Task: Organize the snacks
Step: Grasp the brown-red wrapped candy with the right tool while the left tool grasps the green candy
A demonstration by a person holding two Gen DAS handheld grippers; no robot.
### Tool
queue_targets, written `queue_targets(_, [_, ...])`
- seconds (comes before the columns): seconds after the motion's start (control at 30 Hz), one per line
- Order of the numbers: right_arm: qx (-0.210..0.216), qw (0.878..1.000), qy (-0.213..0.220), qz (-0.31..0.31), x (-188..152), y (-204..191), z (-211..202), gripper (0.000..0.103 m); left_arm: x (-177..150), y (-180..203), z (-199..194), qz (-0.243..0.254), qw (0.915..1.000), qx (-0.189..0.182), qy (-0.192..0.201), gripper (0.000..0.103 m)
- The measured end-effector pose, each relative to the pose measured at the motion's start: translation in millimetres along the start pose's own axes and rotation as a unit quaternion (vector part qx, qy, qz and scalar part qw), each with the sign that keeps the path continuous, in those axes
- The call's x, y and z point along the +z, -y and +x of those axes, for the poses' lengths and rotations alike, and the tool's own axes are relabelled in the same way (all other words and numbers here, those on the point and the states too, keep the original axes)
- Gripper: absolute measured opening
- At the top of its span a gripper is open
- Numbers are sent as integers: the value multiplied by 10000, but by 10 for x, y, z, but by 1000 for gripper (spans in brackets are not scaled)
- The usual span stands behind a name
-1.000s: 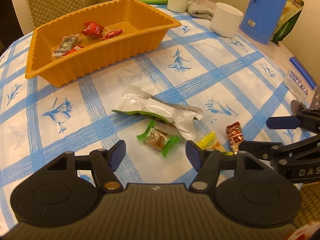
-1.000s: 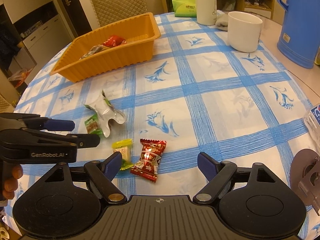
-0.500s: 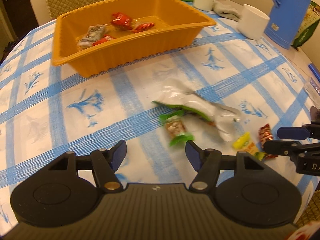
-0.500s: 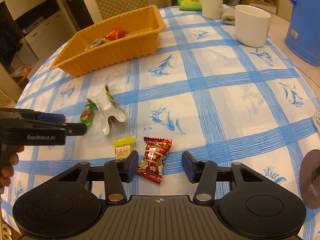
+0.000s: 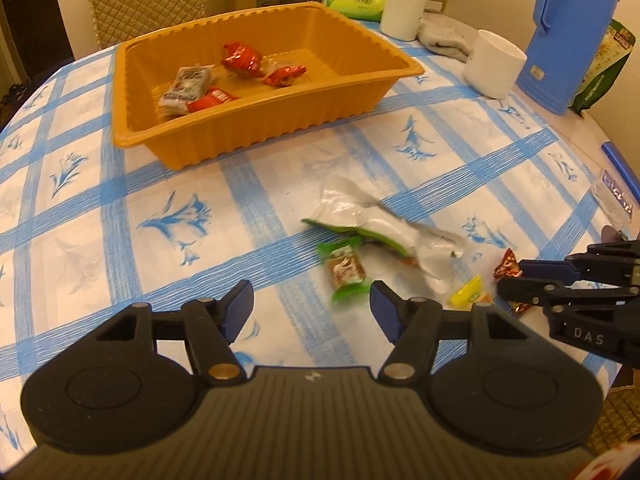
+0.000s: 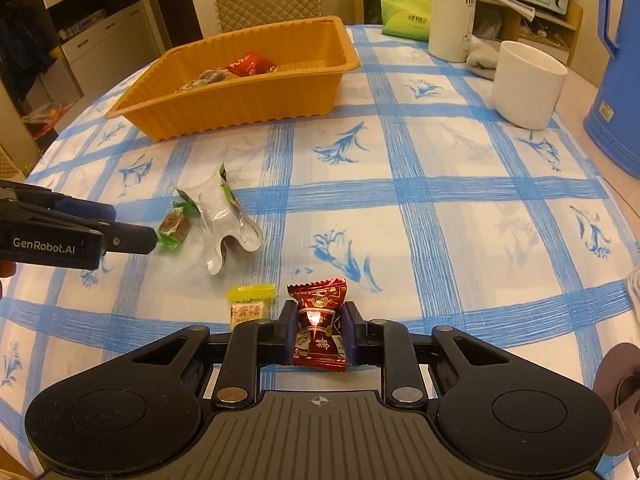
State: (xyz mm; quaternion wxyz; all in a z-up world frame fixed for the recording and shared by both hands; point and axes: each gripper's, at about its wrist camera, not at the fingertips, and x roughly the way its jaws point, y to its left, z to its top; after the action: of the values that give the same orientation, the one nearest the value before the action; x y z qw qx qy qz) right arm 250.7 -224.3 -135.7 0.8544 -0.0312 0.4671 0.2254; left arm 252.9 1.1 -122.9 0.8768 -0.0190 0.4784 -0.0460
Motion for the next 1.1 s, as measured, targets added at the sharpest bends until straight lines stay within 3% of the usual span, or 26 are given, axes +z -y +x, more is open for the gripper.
queue_targets(0.13, [-10,10000,52,35,47,21,-21,24,51,37,66,-20,10000,-38,-20,61])
queue_targets(0.53, [23,9998,119,157,117,65,-76,24,152,70,247,-118,9998,-96,-162,41])
queue_targets(0.8, [71,9998,126,161,145,64,-91,24,145,112,267,48,9997,-43,-223,19])
queue_targets(1.1, [108,9997,145,161,159,53,-104,24,68,52,197,26,9997,-51,-236,18])
